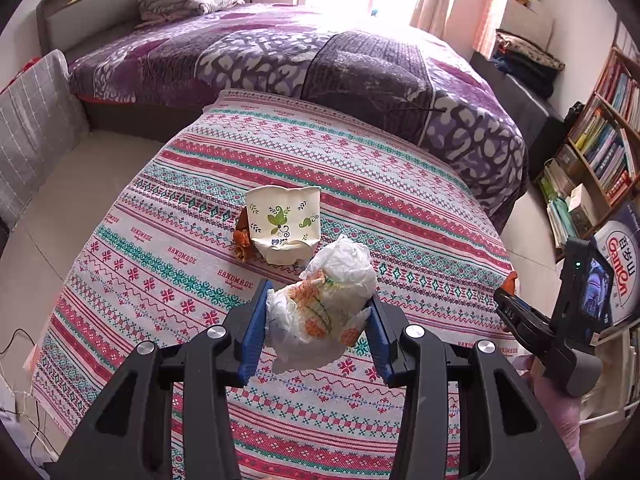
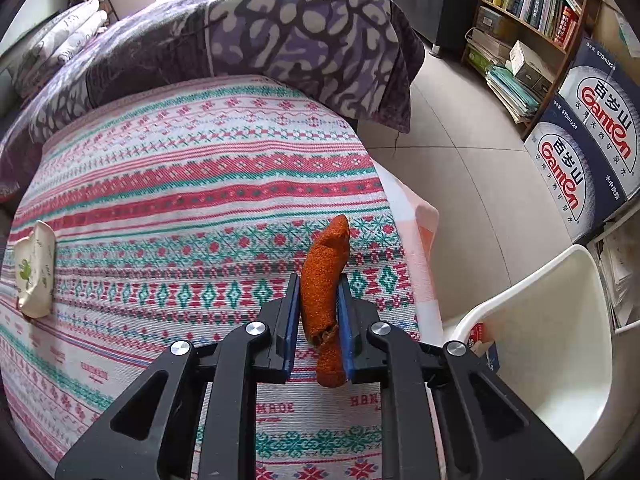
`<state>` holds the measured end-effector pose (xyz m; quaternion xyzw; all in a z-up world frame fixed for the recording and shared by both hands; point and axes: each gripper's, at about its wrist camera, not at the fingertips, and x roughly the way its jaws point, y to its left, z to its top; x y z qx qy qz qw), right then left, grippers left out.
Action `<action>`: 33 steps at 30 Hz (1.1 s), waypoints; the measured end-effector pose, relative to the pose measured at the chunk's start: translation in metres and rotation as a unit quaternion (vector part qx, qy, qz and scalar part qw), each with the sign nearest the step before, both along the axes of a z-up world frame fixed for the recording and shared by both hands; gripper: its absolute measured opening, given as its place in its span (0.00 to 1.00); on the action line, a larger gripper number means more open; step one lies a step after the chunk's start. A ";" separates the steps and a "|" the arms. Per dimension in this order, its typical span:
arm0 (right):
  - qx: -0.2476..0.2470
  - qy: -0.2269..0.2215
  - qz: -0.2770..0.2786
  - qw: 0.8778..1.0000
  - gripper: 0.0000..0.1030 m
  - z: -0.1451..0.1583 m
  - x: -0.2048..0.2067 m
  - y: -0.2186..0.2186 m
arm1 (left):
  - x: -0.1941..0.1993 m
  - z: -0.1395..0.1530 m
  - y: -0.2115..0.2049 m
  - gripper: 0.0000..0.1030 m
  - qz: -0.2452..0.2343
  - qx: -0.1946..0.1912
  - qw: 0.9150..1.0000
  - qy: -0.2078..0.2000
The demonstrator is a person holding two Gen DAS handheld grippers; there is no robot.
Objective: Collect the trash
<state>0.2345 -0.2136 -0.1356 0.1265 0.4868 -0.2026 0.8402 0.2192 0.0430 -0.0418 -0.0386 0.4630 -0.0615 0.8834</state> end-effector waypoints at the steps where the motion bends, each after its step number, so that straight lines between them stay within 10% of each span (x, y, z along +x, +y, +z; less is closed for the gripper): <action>1: 0.002 -0.009 0.003 1.000 0.16 0.006 -0.001 0.003 | 0.000 0.002 0.001 0.43 0.002 -0.001 1.000 -0.003; 13: -0.037 -0.130 0.051 0.989 0.16 0.093 -0.043 0.055 | -0.014 0.029 0.003 0.43 0.028 0.012 0.997 -0.076; 33: -0.035 -0.138 0.021 0.990 0.16 0.115 -0.082 0.030 | -0.032 0.034 -0.037 0.43 -0.004 0.020 0.995 -0.099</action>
